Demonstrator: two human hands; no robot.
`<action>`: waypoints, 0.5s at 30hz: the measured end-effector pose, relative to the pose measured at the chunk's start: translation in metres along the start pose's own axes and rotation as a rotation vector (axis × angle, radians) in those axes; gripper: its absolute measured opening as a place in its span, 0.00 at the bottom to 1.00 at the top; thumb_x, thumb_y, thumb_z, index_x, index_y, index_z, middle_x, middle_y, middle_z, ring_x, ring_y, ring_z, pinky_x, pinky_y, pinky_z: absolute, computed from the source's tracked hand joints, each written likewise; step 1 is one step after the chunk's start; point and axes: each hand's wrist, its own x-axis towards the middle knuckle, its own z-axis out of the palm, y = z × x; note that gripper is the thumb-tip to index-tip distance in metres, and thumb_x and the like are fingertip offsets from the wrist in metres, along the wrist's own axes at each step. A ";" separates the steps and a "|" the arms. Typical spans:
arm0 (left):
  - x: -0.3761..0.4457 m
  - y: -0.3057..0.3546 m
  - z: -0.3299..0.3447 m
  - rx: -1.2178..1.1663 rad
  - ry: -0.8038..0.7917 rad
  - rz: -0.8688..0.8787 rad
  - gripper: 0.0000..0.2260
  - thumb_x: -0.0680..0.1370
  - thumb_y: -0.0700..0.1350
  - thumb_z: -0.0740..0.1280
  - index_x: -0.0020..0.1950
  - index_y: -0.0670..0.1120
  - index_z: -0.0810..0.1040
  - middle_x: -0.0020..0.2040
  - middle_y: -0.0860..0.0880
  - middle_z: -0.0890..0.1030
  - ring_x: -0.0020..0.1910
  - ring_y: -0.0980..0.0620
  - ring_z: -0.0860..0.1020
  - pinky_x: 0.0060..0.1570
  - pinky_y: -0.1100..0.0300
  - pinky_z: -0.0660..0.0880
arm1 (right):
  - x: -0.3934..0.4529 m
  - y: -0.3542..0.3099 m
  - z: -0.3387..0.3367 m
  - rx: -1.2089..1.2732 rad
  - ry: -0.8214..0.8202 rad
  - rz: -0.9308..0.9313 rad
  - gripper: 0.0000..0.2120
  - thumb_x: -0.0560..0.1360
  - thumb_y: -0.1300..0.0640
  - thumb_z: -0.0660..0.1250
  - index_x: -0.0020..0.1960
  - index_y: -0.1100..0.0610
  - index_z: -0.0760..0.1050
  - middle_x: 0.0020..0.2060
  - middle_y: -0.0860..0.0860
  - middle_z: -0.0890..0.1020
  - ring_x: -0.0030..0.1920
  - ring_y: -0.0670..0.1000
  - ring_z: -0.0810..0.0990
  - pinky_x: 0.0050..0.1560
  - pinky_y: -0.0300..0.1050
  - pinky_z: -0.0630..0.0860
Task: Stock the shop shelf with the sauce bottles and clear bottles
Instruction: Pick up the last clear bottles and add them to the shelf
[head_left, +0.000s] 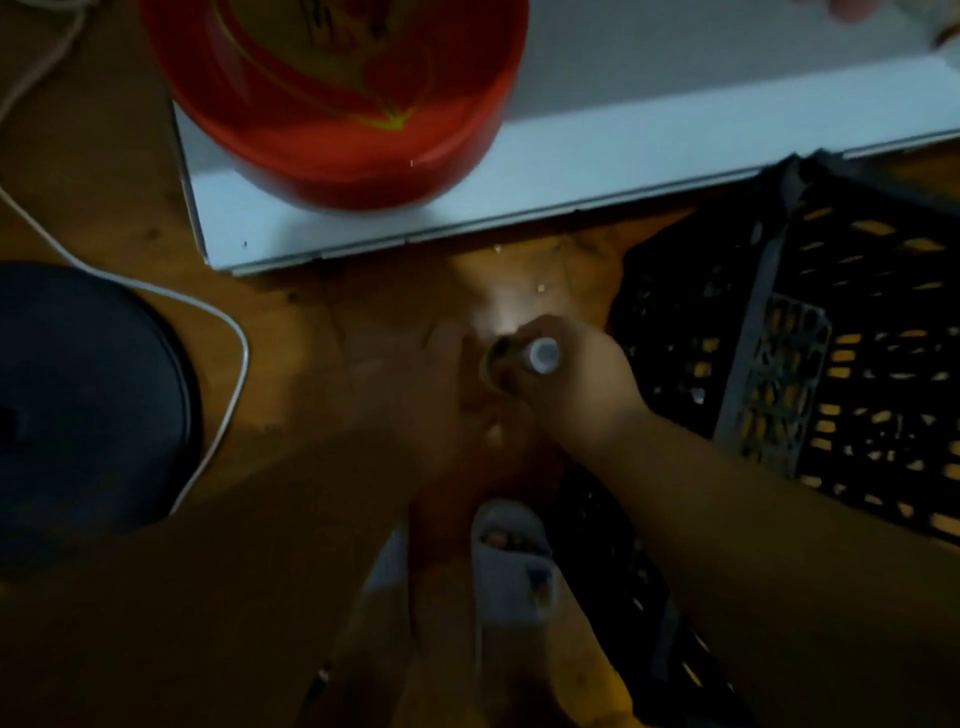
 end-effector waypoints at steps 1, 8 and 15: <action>0.002 0.004 -0.007 -0.013 -0.006 0.004 0.34 0.64 0.61 0.73 0.67 0.52 0.69 0.61 0.46 0.75 0.56 0.44 0.76 0.54 0.44 0.74 | -0.002 -0.004 -0.004 -0.007 0.013 0.007 0.05 0.72 0.53 0.72 0.39 0.52 0.78 0.40 0.49 0.81 0.40 0.48 0.79 0.39 0.41 0.74; -0.027 0.050 -0.093 -0.031 0.006 0.048 0.36 0.64 0.55 0.77 0.69 0.47 0.70 0.63 0.46 0.74 0.60 0.45 0.74 0.59 0.53 0.71 | -0.039 -0.082 -0.067 0.153 0.105 0.012 0.03 0.71 0.57 0.74 0.43 0.56 0.81 0.41 0.49 0.83 0.42 0.46 0.81 0.45 0.44 0.80; -0.100 0.130 -0.195 -0.085 0.088 0.078 0.41 0.60 0.64 0.73 0.69 0.48 0.70 0.63 0.47 0.75 0.60 0.46 0.74 0.60 0.50 0.73 | -0.116 -0.199 -0.174 0.080 0.176 -0.182 0.04 0.70 0.58 0.71 0.41 0.58 0.82 0.41 0.52 0.83 0.44 0.53 0.81 0.48 0.53 0.79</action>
